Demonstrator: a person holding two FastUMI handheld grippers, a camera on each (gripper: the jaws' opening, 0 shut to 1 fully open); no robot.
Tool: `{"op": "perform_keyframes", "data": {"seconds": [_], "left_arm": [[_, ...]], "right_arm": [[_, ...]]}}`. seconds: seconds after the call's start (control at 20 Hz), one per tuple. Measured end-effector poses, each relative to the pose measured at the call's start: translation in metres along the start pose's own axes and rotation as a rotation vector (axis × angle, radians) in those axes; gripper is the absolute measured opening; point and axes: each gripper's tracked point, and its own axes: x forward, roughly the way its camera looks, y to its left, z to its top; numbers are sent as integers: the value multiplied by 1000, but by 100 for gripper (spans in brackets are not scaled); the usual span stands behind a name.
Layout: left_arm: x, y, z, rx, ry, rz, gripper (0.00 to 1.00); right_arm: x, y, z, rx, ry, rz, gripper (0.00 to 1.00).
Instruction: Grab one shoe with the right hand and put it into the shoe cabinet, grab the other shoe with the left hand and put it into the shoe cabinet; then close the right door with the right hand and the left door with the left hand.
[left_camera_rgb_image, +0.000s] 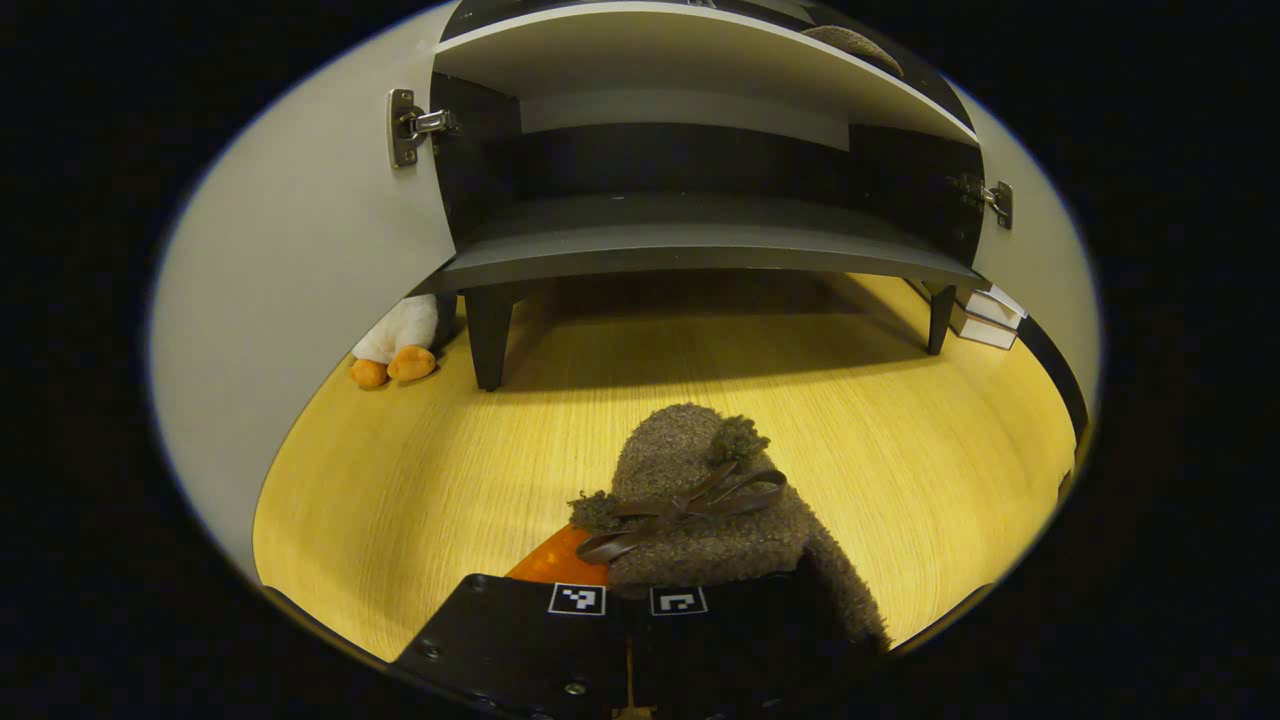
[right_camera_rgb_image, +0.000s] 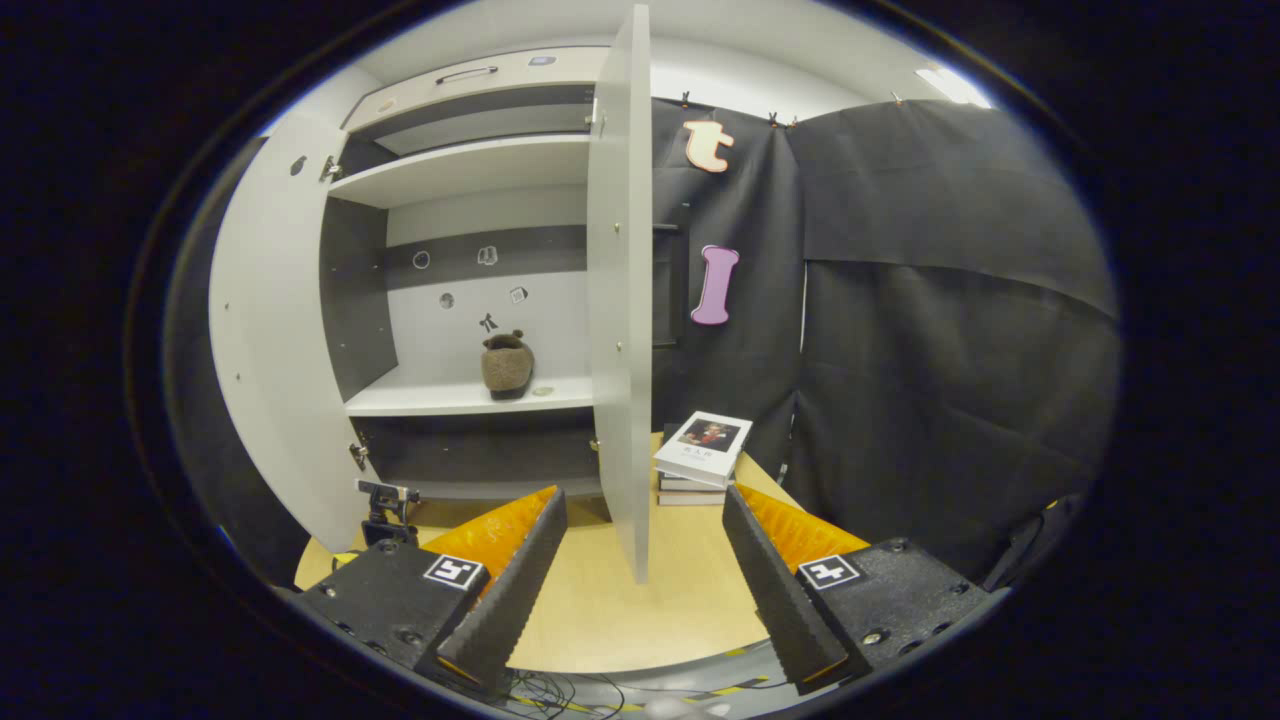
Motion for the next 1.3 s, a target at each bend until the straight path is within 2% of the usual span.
{"op": "perform_keyframes", "data": {"seconds": [0.2, 0.4, 0.7, 0.75, 0.85, 1.15, 1.3], "left_arm": [[-25, 4, 21, 13, -51, 3, 2], [-67, 3, 69, 38, -151, 1, 2], [-139, 0, 182, 55, -329, 7, 2], [-148, 0, 204, 51, -366, 7, 11], [-162, -1, 247, 41, -422, 5, 11], [-160, 10, 365, 23, -534, 37, 11], [-148, 2, 398, 19, -552, 53, 11]], "right_arm": [[-2, 5, 4, -7, -17, 14, 99], [-4, 9, 8, 1, -36, 27, 99], [-1, 13, 15, 20, -65, 36, 99], [0, 12, 16, 23, -69, 35, 99], [1, 11, 17, 29, -75, 35, 99], [2, 1, 21, 49, -92, 19, 99], [1, -9, 24, 62, -96, 0, 99]]}}
